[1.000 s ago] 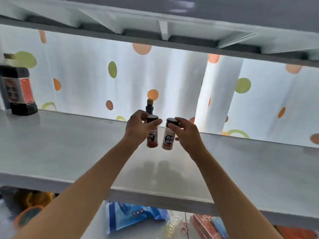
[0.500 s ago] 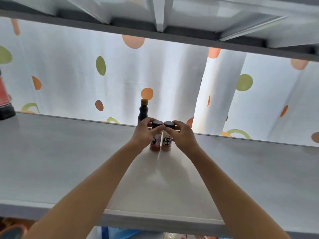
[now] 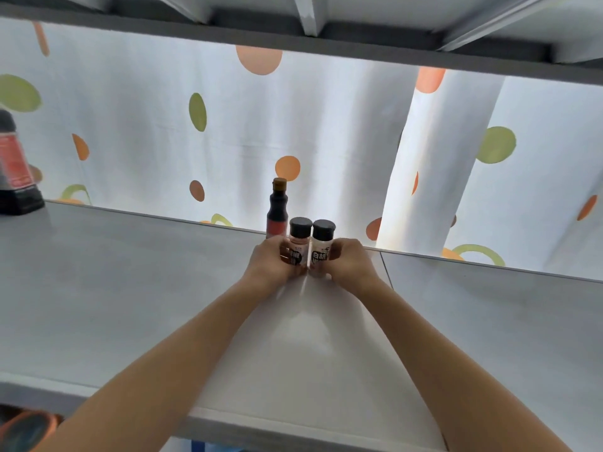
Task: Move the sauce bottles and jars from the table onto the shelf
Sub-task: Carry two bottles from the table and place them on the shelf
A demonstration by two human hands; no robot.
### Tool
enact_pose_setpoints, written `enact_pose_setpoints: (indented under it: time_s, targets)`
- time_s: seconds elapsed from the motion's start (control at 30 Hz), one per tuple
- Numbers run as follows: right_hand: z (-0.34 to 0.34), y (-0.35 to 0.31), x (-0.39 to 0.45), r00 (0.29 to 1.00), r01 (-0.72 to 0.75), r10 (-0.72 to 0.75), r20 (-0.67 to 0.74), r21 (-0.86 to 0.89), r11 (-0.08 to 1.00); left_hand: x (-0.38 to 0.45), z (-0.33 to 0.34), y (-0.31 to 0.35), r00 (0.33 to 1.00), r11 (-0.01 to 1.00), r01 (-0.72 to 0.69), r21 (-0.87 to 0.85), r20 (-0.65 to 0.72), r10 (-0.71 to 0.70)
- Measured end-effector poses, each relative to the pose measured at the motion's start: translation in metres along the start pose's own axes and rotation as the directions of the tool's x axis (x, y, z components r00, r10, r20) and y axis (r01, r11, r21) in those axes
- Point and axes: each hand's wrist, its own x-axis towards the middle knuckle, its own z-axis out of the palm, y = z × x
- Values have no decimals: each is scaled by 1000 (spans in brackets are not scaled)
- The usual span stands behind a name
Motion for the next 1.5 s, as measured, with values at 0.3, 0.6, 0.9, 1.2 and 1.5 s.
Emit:
enact_pose_setpoints:
  time_s: [0.3,0.6,0.9,1.2,1.5]
  targets:
    - [19,11,49,997,-56,58,-60,32,998,35,20,-3,972,993,52,108,-235,-25]
    - [19,22,77,999,-40,40,-32,15,999,55,24,-11,959,993,60,97,-283,-31]
    - [22,19,87,997,-55,57,-53,43,998,54,27,-15,970,984,-2,177,-240,45]
    - [22,21,79,998,-17,26,-62,140,990,52,29,-12,972,985,-22,170,-227,61]
    - [26,24,65,998,-47,42,-56,-83,995,47,27,-8,985,897,-51,438,-124,117]
